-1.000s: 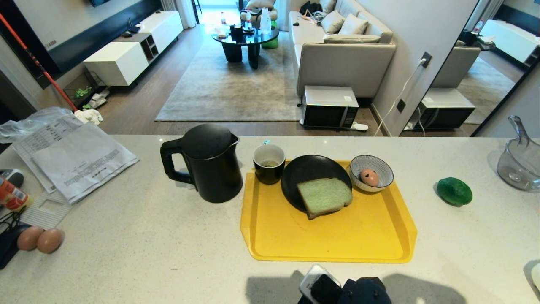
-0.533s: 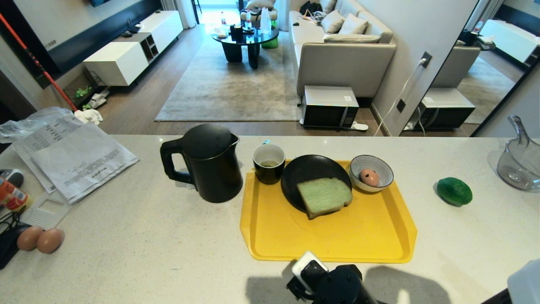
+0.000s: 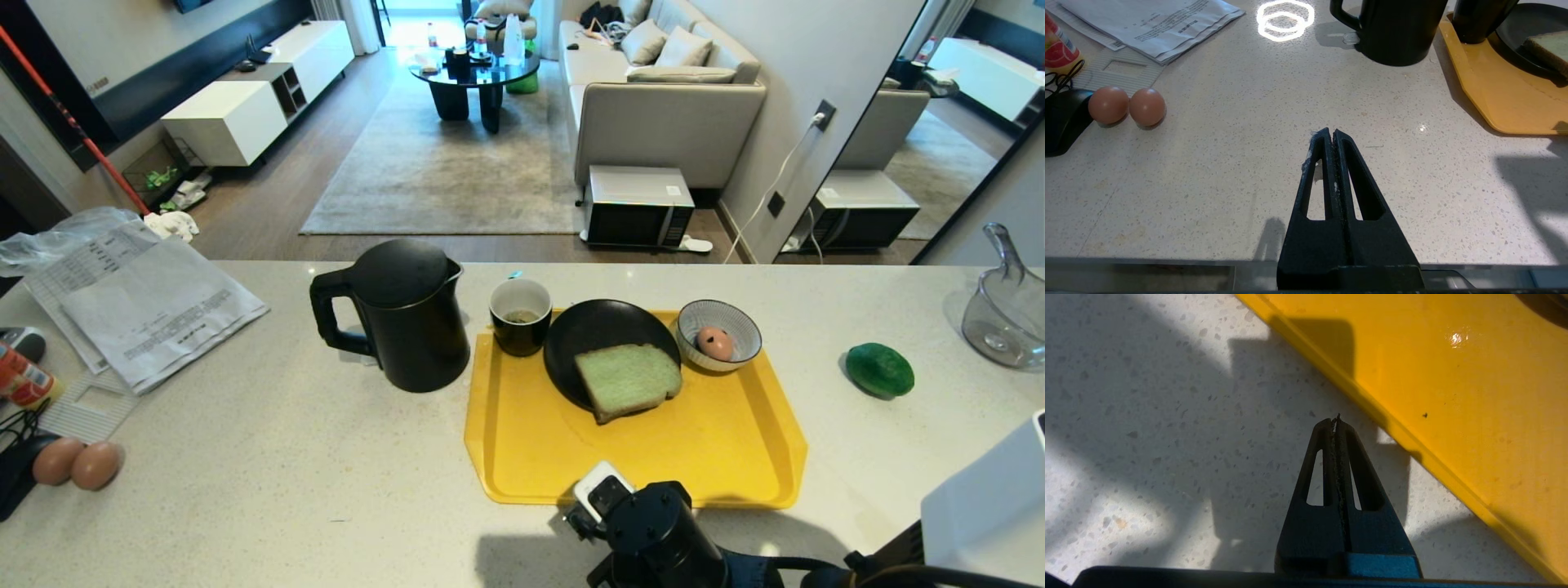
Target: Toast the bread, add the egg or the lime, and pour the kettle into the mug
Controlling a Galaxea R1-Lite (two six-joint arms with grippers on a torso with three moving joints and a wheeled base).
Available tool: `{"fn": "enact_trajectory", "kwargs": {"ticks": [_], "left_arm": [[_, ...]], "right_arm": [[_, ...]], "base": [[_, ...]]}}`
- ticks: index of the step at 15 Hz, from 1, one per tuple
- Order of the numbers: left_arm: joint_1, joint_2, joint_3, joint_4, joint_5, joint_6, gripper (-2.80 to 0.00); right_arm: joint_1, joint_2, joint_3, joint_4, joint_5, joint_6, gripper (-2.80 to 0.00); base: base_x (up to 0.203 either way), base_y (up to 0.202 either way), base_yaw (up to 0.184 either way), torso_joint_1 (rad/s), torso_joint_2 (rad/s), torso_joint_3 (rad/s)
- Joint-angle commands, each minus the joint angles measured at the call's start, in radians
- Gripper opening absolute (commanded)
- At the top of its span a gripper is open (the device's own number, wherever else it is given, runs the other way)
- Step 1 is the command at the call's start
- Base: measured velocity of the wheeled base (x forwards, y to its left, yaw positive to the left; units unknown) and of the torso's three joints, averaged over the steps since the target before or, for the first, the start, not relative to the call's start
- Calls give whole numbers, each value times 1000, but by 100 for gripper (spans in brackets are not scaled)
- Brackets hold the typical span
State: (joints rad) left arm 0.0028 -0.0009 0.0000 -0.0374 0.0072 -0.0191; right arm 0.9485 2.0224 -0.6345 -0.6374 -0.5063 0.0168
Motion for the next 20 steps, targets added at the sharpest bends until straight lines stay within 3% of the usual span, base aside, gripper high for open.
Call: {"fn": "enact_trajectory", "kwargs": {"ticks": [1,20], "left_arm": [[0,-2,14,-1,0,-1,-280],[0,-2,14,-1,0,-1,-280]], "right_arm": [[-7,4,-8,-4,-3,-1,-280],[-70,78,-65,-2,2,-3,-280]], "base": [[0,0,0,0,0,0],[0,0,0,0,0,0]]}}
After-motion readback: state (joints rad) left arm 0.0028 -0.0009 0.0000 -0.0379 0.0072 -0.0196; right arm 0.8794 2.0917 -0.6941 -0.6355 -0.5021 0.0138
